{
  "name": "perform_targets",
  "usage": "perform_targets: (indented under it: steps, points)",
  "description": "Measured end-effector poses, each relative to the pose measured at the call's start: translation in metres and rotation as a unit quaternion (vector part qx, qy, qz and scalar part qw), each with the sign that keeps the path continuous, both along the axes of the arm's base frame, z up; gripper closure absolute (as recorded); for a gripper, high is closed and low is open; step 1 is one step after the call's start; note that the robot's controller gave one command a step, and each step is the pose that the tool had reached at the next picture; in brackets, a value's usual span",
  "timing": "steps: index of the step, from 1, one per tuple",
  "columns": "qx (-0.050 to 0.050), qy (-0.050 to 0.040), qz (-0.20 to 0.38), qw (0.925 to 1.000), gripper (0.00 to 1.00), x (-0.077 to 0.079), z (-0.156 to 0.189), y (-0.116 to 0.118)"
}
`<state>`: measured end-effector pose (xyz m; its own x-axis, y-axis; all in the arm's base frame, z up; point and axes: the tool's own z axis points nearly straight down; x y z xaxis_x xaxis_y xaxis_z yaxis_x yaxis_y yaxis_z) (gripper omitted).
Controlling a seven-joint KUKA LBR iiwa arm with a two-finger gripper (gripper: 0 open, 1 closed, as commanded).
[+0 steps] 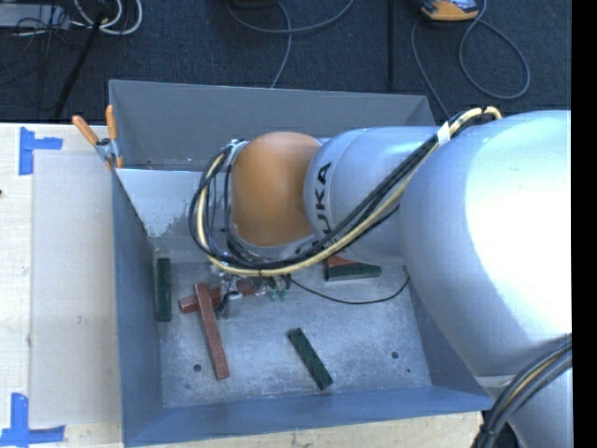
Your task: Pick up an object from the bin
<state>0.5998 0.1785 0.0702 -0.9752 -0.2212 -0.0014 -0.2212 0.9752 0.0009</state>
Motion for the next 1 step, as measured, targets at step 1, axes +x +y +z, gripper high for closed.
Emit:
perform_targets:
  steps: [1]
  points:
    - [0.0,-0.0032,0.004,1.0,1.0,-0.0064,0.1511,-0.0323]
